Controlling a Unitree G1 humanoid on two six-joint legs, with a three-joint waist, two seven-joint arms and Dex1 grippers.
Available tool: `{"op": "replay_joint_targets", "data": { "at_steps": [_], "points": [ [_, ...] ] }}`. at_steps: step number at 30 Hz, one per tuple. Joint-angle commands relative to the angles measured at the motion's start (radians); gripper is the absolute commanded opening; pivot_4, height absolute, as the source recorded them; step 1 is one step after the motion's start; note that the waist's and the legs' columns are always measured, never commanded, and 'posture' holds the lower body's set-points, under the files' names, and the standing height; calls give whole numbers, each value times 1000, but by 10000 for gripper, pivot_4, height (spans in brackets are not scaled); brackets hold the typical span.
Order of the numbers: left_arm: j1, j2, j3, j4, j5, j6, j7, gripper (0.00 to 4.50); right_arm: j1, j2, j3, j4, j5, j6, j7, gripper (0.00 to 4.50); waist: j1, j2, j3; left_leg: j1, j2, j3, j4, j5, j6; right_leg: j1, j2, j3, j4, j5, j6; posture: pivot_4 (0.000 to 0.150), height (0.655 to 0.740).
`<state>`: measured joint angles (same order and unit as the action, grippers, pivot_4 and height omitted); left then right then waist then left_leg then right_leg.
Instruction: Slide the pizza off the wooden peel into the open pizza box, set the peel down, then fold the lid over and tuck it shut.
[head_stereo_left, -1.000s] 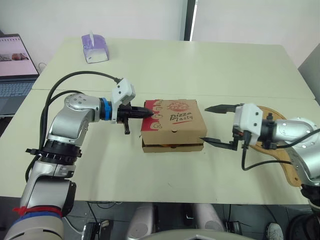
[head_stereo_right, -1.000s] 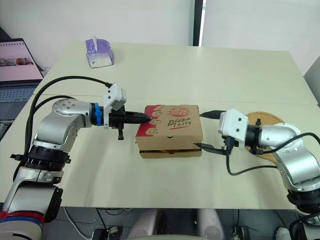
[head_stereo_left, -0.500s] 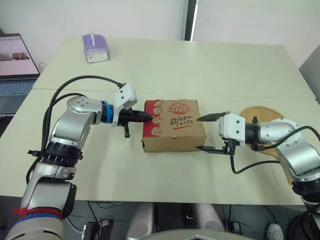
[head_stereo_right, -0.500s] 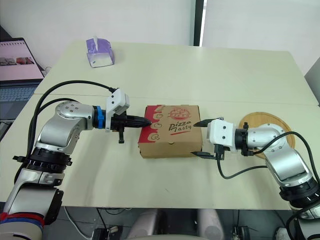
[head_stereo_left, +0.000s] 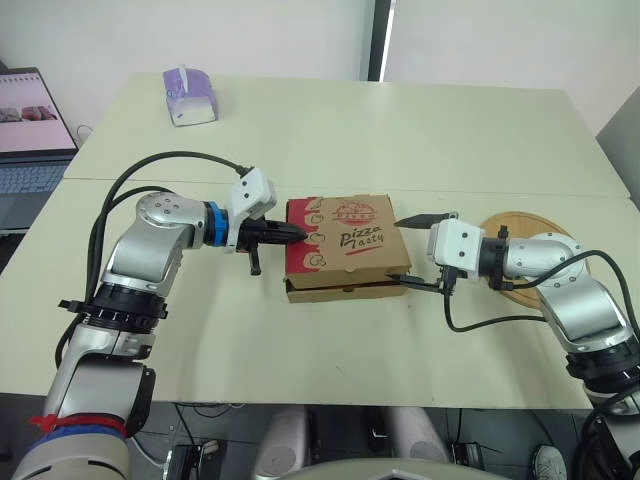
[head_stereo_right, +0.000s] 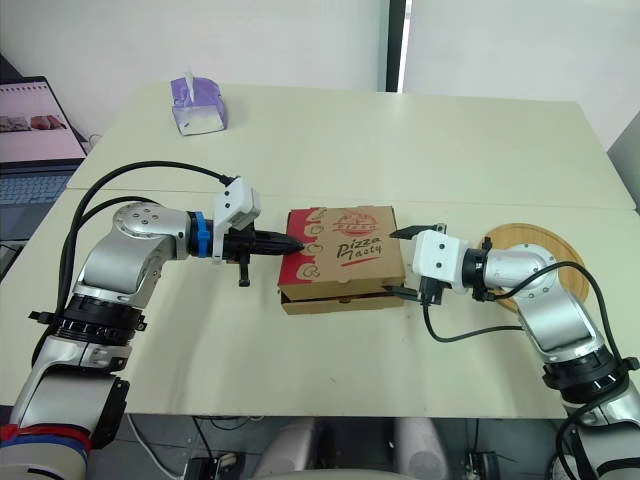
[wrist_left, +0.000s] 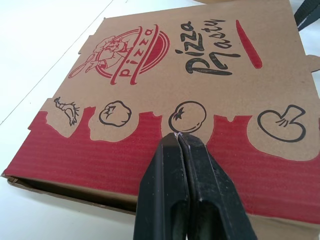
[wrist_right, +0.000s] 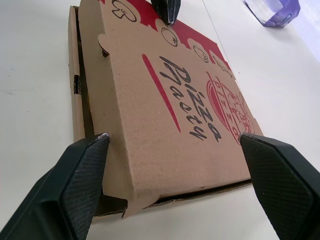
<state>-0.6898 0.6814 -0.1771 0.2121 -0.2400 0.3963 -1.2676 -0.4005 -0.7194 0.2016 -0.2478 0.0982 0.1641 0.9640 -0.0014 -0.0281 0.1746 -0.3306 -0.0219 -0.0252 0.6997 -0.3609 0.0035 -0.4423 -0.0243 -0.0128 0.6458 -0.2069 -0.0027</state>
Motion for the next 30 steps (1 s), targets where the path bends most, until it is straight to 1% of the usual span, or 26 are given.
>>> {"op": "replay_joint_targets", "data": {
  "at_steps": [1, 7, 14, 16, 18, 20, 23, 24, 25, 27, 28, 30],
  "points": [
    [19, 0, -20, -38, 15, -26, -11, 0, 19, 10, -21, -5, -14, -33, -26, 44286, 0, 0, 0, 0, 0, 0, 0, 0, 0, 0, 0, 0, 0, 0, 0, 1500, 7400],
    [63, 8, -36, -72, 34, -42, -14, 0, 50, 26, -9, 19, -46, -71, -40, 44286, 0, 0, 0, 1, 0, 0, 0, -1, 2, 0, 0, 0, 0, 0, 0, 1500, 7400],
    [67, 6, -38, -70, 49, -55, -17, 0, 59, 32, -5, 28, -53, -83, -37, 44286, 0, 0, 0, 0, 0, 0, 0, -1, 2, 0, 0, 0, 0, 0, 0, 1500, 7400],
    [68, 6, -40, -69, 54, -62, -19, 0, 64, 29, -16, 5, -6, -56, -6, 44286, 0, 0, 0, 0, 0, 0, 0, -1, 2, 0, 0, 0, 0, 0, 0, 1500, 7400],
    [70, 5, -40, -69, 56, -66, -19, 0, 72, 32, -46, -45, 99, 11, 34, 44286, 0, 0, 0, 0, 0, 0, 0, -1, 2, 0, 0, 0, 0, 0, 0, 1500, 7400],
    [69, 5, -40, -68, 58, -70, -20, 0, 65, 45, -94, -94, 227, 126, 38, 44286, 0, 0, 0, 0, 0, 0, 0, -1, 2, 0, 0, 0, 0, 0, 0, 1500, 7400],
    [71, 3, -40, -64, 62, -80, -19, 0, 33, 87, -180, -109, 375, 283, -24, 38438, 0, 0, 0, 0, 0, 0, 0, -1, 2, 0, 0, 0, 0, 0, 0, 1500, 7400],
    [71, 2, -40, -62, 64, -84, -18, 0, 24, 99, -201, -103, 401, 319, -46, 35389, 0, 0, 0, 1, 0, 0, 0, -1, 2, 0, 0, 0, 0, 0, 0, 1500, 7400],
    [72, 1, -40, -61, 64, -86, -18, 0, 22, 101, -207, -95, 407, 336, -53, 32151, 1, 0, 0, 1, 0, 0, 0, -1, 2, 0, 0, 0, 0, 0, 0, 1500, 7400],
    [73, 0, -40, -64, 64, -87, -17, 0, 30, 90, -194, -83, 381, 332, -51, 24260, 1, 0, 0, 1, 0, -1, 0, -1, 2, 0, 0, 0, 0, 0, 0, 1500, 7400],
    [75, 1, -39, -67, 63, -87, -18, 0, 38, 85, -184, -76, 364, 320, -49, 21756, 0, 0, 0, 1, 0, -1, 0, -1, 2, 0, 0, 0, 0, 0, 0, 1500, 7400],
    [76, 4, -40, -69, 63, -88, -19, 0, 51, 83, -174, -63, 344, 308, -52, 14143, 0, 0, 0, 0, 0, -1, 0, -1, 3, 0, 0, 0, 0, 0, 0, 1500, 7400]
  ]
}}
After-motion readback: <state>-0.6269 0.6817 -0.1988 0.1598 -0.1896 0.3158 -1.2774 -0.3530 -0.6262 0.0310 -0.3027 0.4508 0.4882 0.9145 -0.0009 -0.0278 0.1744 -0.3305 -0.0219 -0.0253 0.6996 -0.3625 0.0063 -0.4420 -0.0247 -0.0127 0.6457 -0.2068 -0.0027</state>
